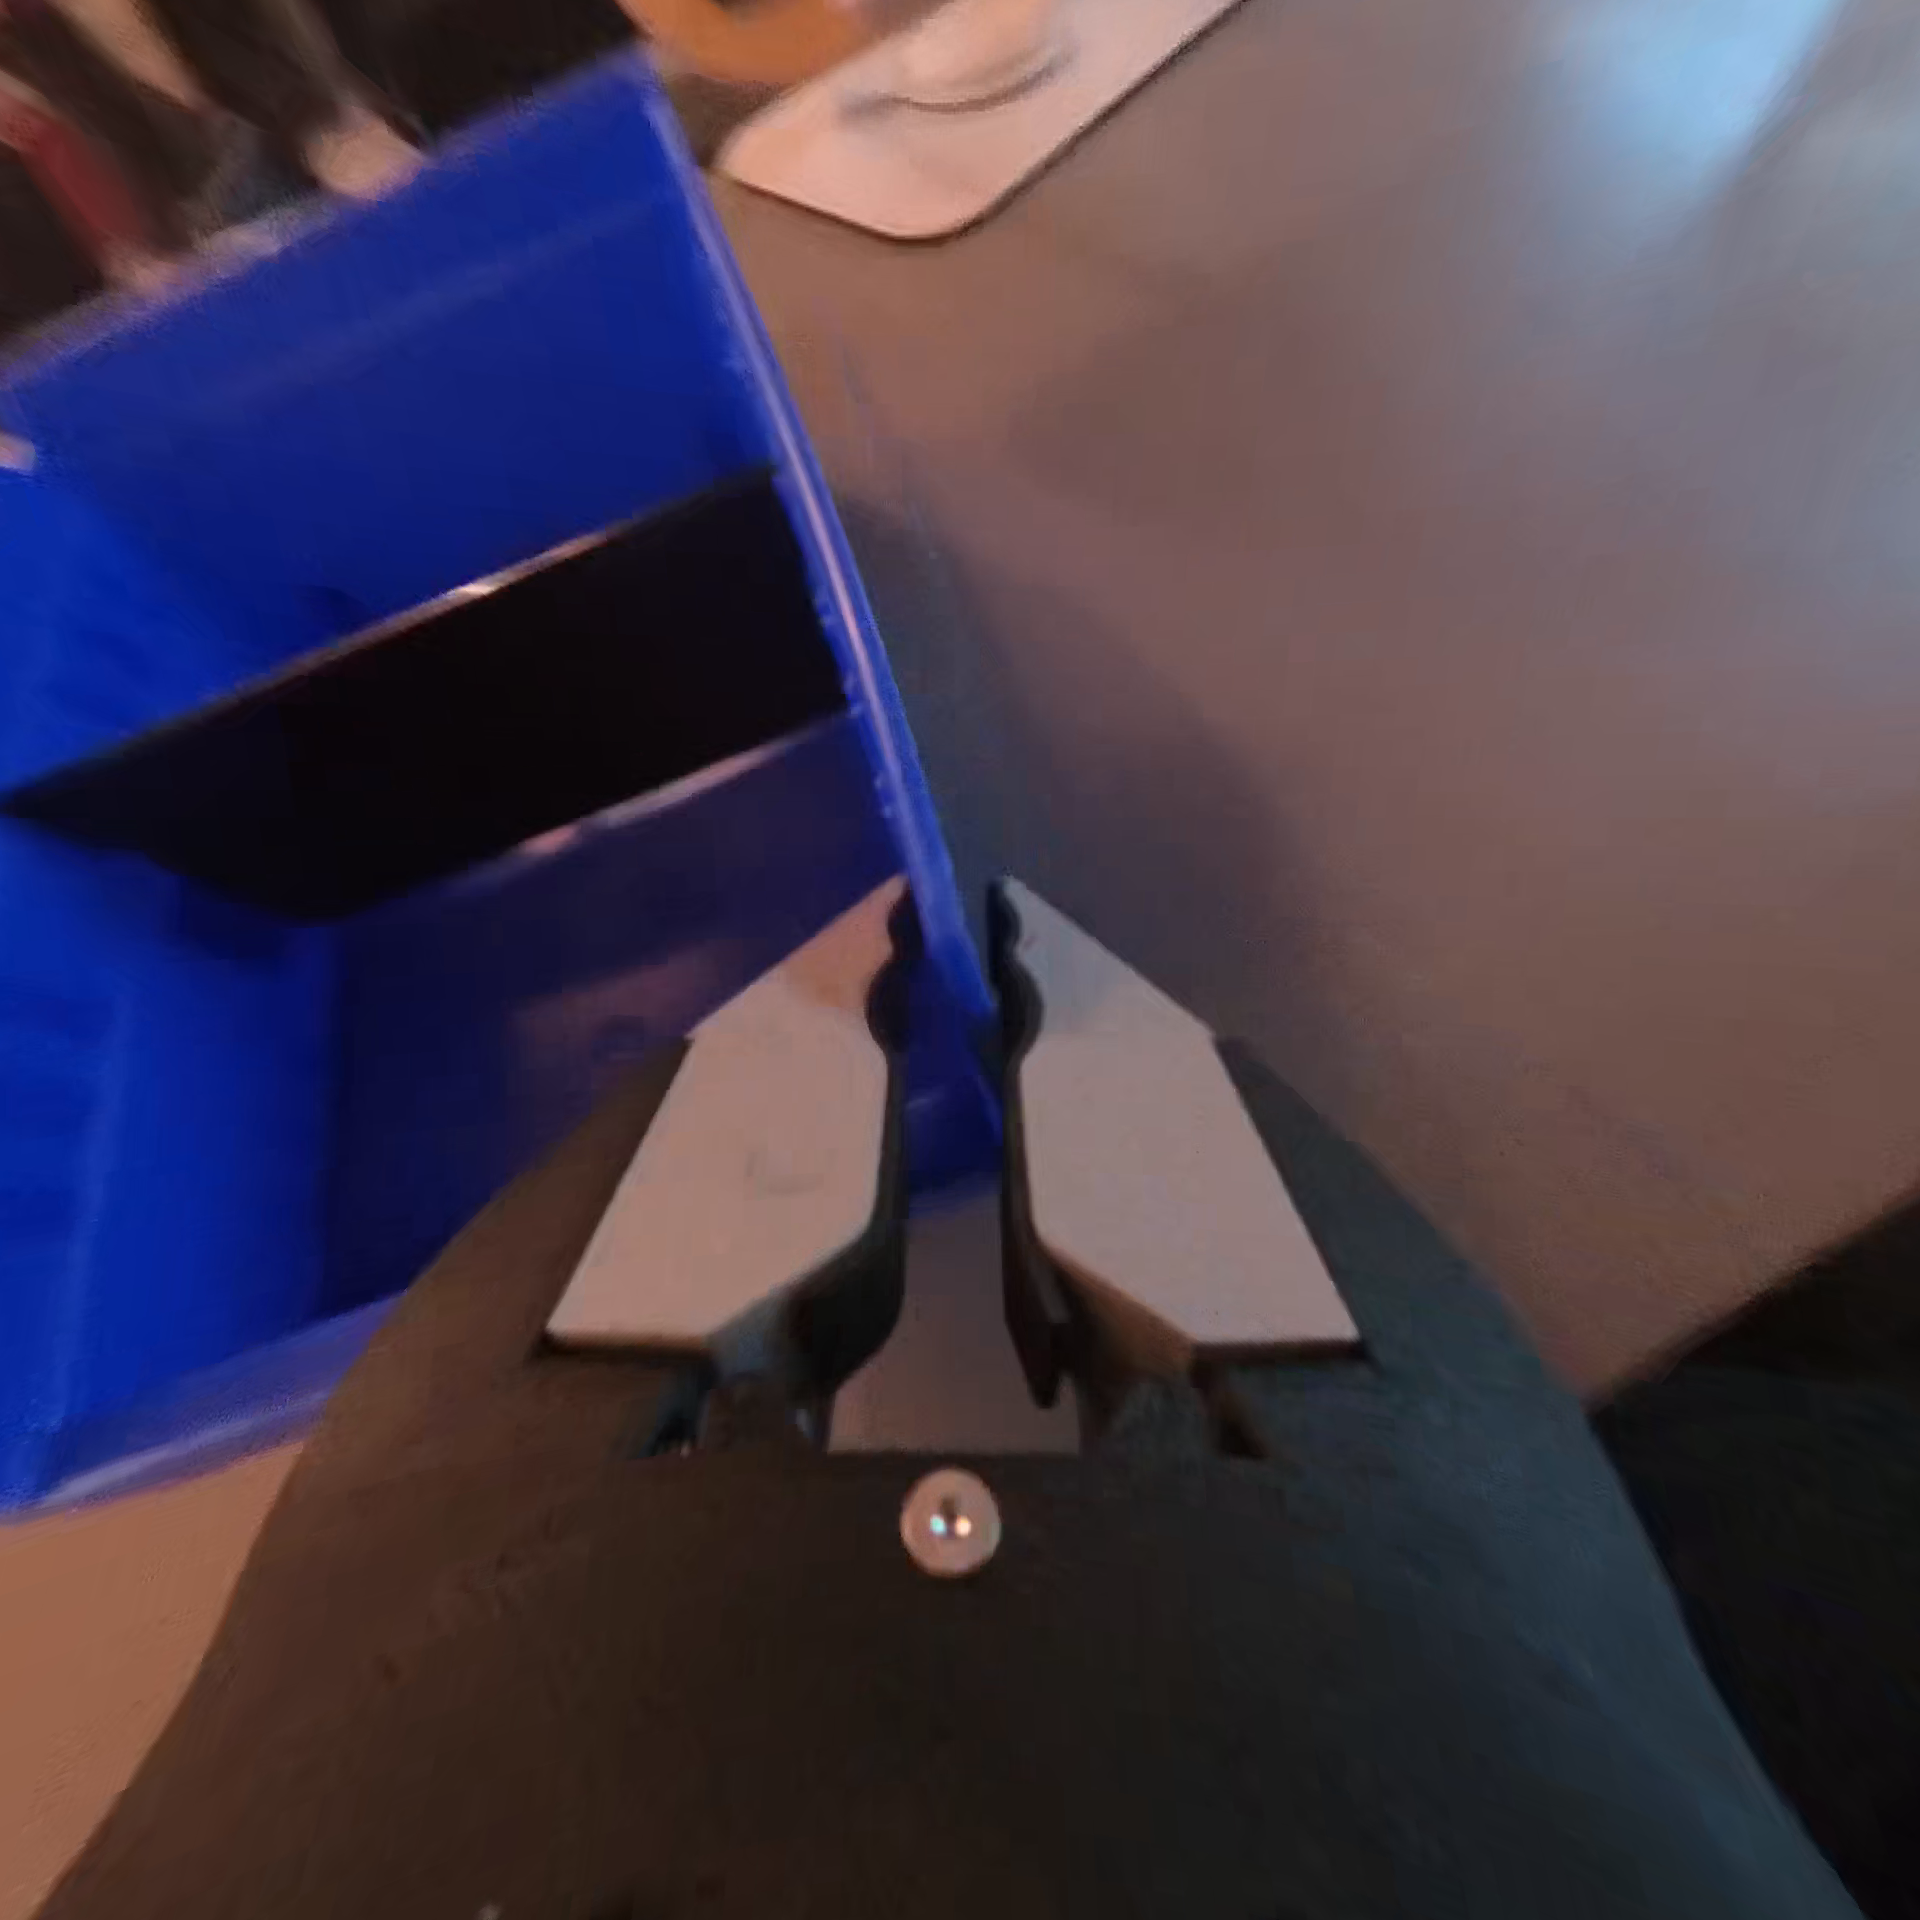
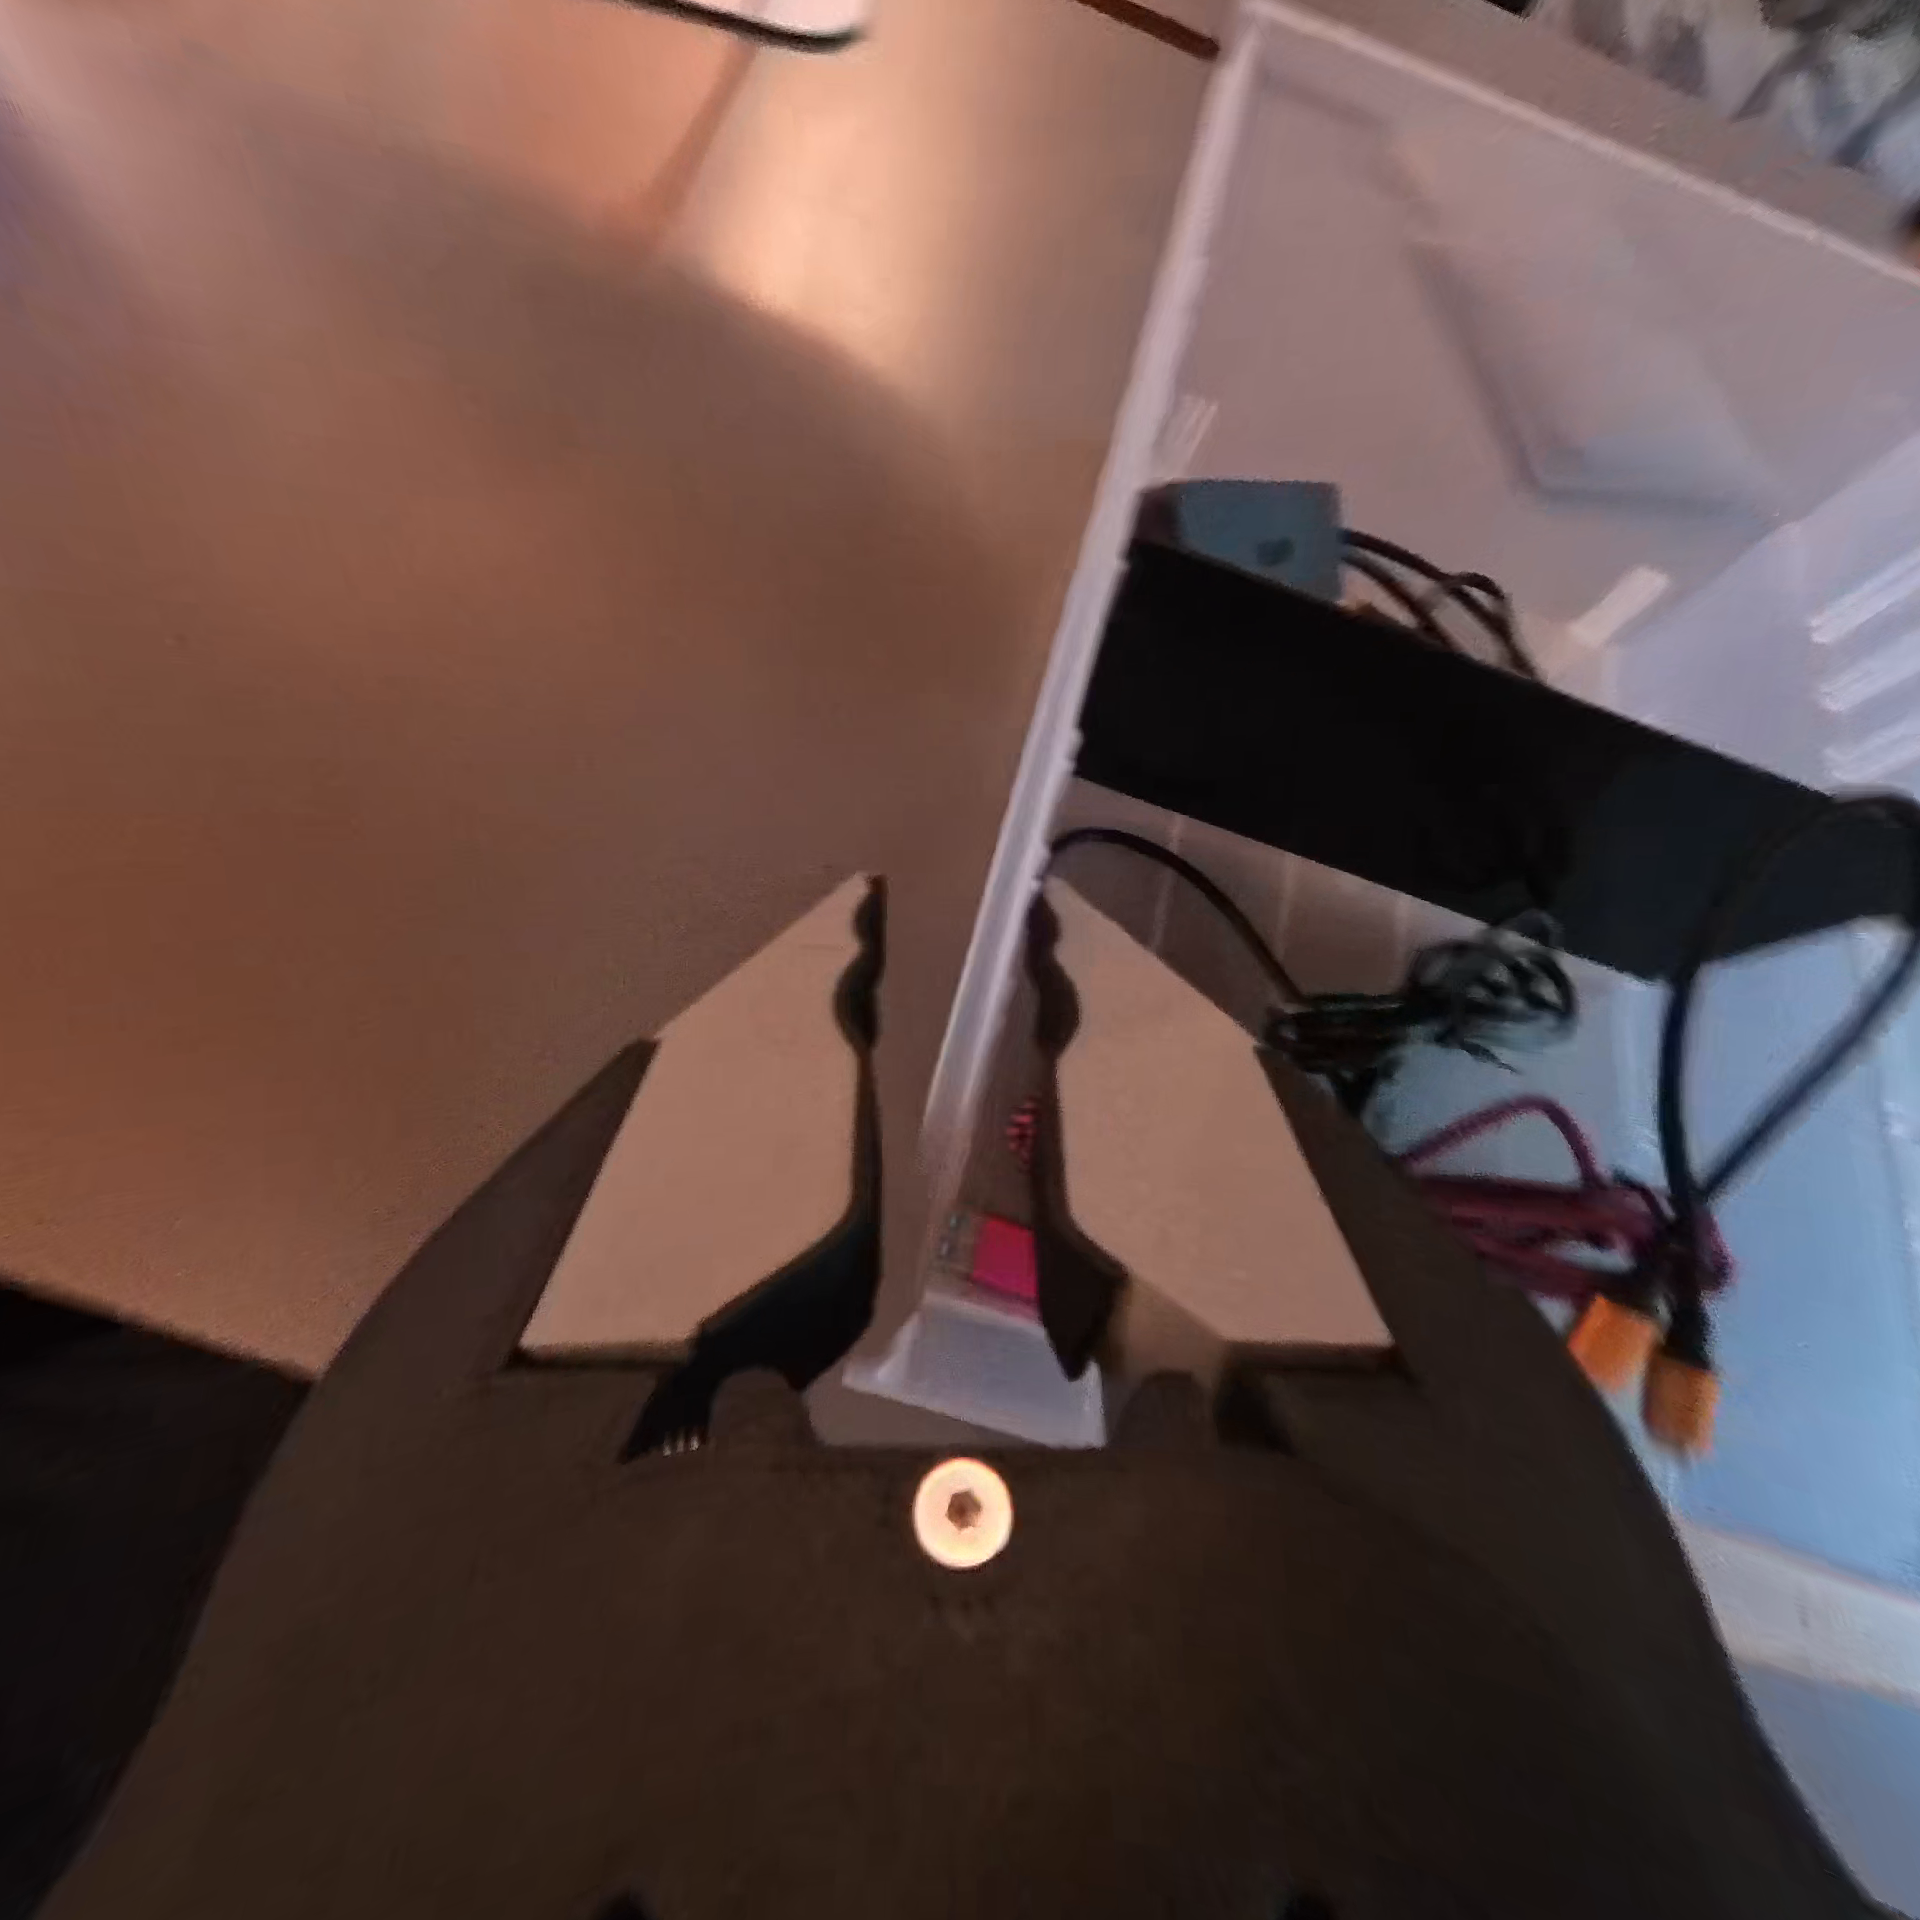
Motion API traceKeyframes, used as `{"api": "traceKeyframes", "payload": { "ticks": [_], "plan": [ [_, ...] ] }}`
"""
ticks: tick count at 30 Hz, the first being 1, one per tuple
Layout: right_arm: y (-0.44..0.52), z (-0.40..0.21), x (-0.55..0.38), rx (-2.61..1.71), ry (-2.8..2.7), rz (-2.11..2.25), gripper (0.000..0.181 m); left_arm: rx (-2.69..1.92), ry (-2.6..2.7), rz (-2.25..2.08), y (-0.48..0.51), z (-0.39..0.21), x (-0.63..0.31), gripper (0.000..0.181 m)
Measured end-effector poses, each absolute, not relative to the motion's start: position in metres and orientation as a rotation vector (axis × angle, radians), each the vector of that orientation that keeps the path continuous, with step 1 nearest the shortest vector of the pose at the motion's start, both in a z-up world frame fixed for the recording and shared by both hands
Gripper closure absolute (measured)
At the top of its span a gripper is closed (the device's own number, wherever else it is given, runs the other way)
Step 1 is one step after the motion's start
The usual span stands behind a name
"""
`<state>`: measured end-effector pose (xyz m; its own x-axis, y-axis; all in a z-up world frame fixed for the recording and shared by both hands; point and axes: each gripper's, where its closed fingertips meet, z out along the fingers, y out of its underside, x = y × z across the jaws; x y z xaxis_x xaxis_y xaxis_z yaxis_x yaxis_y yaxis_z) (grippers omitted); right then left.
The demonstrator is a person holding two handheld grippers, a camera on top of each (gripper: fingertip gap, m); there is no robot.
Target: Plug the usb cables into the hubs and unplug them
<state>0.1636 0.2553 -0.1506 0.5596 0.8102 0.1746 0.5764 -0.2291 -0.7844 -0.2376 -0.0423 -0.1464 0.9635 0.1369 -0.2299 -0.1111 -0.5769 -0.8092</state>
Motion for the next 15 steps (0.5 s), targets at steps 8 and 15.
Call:
{"api": "traceKeyframes", "payload": {
  "ticks": [8,15],
  "plan": [
    [0.181,-0.153,0.084,-1.938,-1.243,0.346,0.145,-2.079,-0.012,0.497,-0.074,-0.106,-0.278,0.177],
    [0.067,-0.15,-0.047,-1.816,-1.373,0.689,0.125,-1.961,-0.038,0.627,-0.113,-0.059,-0.297,0.176]
  ]
}}
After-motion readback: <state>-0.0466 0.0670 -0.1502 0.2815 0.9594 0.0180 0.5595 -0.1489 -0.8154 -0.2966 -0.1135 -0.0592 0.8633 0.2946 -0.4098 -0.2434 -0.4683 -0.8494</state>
